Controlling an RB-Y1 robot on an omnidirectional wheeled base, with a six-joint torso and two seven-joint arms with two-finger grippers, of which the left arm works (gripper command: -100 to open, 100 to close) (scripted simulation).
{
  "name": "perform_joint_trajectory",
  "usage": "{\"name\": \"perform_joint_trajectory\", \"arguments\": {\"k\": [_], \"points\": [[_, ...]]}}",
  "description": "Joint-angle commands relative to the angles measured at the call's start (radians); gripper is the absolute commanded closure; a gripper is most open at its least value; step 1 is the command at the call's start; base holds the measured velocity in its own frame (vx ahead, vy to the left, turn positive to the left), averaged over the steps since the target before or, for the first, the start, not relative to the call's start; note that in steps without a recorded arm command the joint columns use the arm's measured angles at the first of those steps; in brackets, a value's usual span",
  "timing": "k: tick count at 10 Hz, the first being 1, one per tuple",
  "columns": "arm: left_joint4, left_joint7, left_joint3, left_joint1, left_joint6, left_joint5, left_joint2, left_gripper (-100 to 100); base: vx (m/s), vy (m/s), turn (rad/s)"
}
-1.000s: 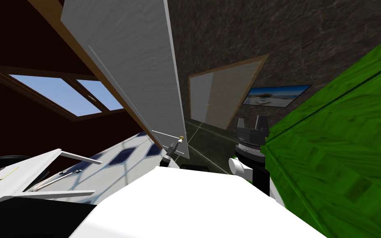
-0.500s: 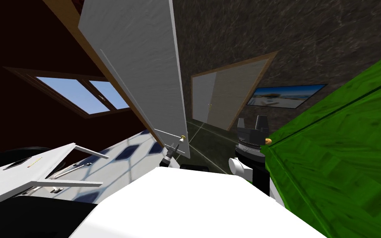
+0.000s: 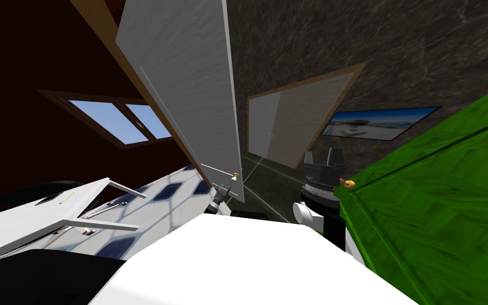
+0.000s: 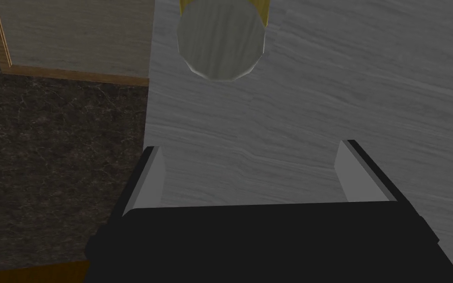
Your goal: Push the door open
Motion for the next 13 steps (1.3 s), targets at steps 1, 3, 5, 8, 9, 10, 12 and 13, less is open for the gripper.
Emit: {"name": "perform_joint_trajectory", "arguments": {"k": [1,3,5,8,9,10,12,13], "points": [[-0.015,-0.027,0.021,0.011,-0.009,-0.050,-0.014,-100,-0.011,-0.001,0.119],[-0.027,-0.051,0.039,0.021,-0.018,-0.097,-0.027,-100,-0.010,-0.002,0.055],[-0.038,-0.072,0.056,0.030,-0.026,-0.141,-0.039,-100,-0.012,-0.004,0.104],[-0.058,-0.111,0.086,0.047,-0.041,-0.214,-0.063,-100,-0.009,-0.003,0.080],[-0.067,-0.127,0.098,0.054,-0.047,-0.244,-0.073,-100,-0.008,-0.001,0.048],[-0.075,-0.142,0.109,0.060,-0.052,-0.272,-0.083,-100,-0.011,0.000,0.085],[-0.085,-0.162,0.124,0.068,-0.059,-0.309,-0.098,-100,-0.009,-0.002,0.072],[-0.085,-0.152,0.119,0.067,-0.056,-0.297,-0.093,-100,0.000,0.000,0.000]]}}
